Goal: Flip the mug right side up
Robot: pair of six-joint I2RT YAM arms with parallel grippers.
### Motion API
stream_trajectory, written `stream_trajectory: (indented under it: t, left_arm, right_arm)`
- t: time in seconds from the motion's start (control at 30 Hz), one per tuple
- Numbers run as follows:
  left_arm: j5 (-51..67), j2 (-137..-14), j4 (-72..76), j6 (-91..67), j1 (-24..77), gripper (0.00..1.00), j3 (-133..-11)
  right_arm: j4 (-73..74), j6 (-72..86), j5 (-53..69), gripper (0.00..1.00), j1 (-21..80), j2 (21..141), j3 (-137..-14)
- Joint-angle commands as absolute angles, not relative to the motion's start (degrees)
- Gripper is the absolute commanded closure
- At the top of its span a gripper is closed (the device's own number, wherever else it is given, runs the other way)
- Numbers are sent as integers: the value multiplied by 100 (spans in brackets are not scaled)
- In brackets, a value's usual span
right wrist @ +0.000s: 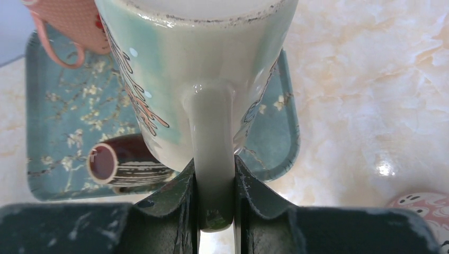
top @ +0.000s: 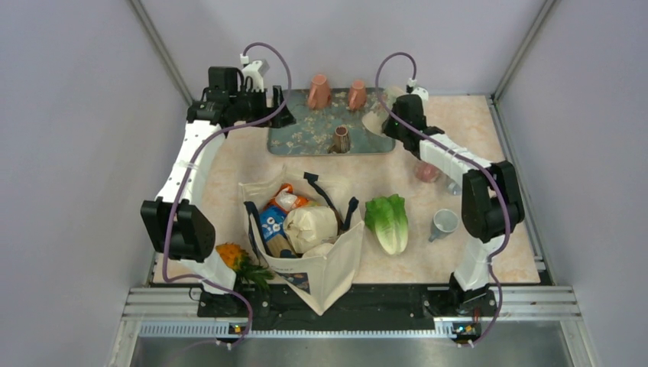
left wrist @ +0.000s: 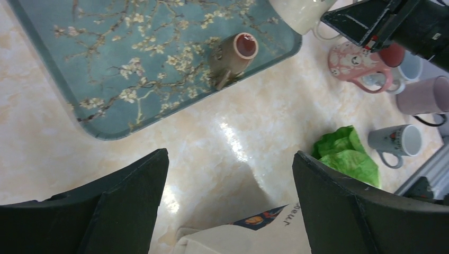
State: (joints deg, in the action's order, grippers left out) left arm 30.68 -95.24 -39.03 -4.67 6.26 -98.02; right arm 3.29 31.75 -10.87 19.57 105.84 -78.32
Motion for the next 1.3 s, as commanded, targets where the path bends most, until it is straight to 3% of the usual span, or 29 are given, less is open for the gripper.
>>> stream_trajectory:
  t: [0.0,0.57,0.97,1.27]
  left_arm:
    - [3450,-9583,-3449,-1009,772,9,-9934]
    - [4996,-10210,-1561,-4390,1311,13,-10868]
    - [5424,-10321,-86,-5946,1486,19,-10709]
    - [5329,-10388,-63,-6086,1520,23,-10706]
  right_arm:
    - [-761,3449,-964,100,1952,9866,-7986]
    - [-2113,4580,-436,100,2473,8147,-7607]
    - [-2634,4977,-303,100,3024,8220,-7827]
    - [-2906,5309,-65,100,3199,8343,-7924]
